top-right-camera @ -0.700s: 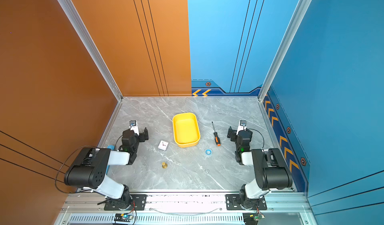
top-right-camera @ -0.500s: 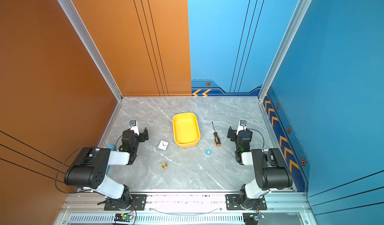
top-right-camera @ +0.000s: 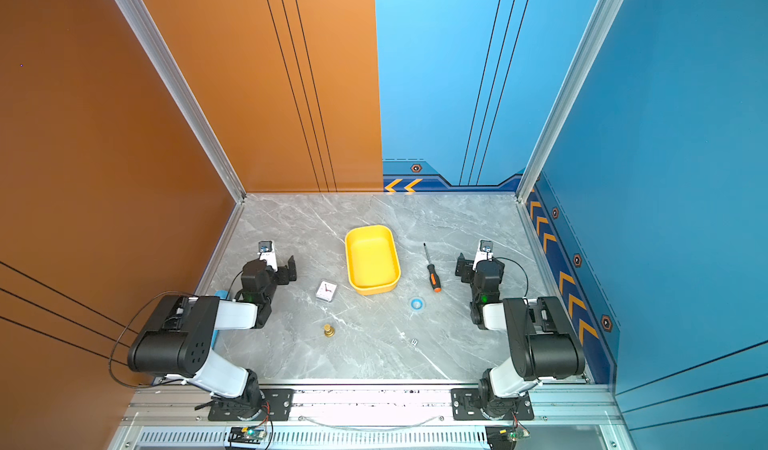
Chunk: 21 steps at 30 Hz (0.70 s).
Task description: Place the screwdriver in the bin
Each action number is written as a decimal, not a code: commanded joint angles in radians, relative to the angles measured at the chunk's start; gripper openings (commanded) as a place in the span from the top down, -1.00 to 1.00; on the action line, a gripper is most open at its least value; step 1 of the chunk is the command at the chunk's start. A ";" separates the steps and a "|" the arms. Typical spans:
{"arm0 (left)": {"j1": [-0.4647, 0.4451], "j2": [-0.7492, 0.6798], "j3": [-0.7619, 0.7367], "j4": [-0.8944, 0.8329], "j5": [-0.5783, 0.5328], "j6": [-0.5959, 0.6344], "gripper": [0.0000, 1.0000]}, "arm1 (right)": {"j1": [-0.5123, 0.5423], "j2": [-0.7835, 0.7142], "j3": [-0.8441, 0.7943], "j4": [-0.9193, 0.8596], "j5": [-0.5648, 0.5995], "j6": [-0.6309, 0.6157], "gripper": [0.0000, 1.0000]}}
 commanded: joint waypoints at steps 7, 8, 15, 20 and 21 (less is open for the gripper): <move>-0.028 -0.149 0.162 -0.377 0.139 0.072 -0.96 | 0.042 -0.203 0.339 -0.800 -0.105 0.070 -0.97; -0.037 -0.168 0.174 -0.412 0.143 0.073 -0.96 | 0.045 -0.204 0.380 -0.889 -0.168 0.087 -0.98; -0.077 -0.254 0.196 -0.481 0.336 -0.104 -0.96 | 0.138 -0.174 0.449 -1.131 -0.325 0.113 -0.97; -0.091 -0.259 0.206 -0.526 0.484 -0.262 -0.96 | 0.220 -0.135 0.447 -1.189 -0.317 0.136 -0.94; -0.092 -0.266 0.204 -0.536 0.493 -0.284 -0.96 | 0.234 -0.130 0.445 -1.196 -0.304 0.138 -0.94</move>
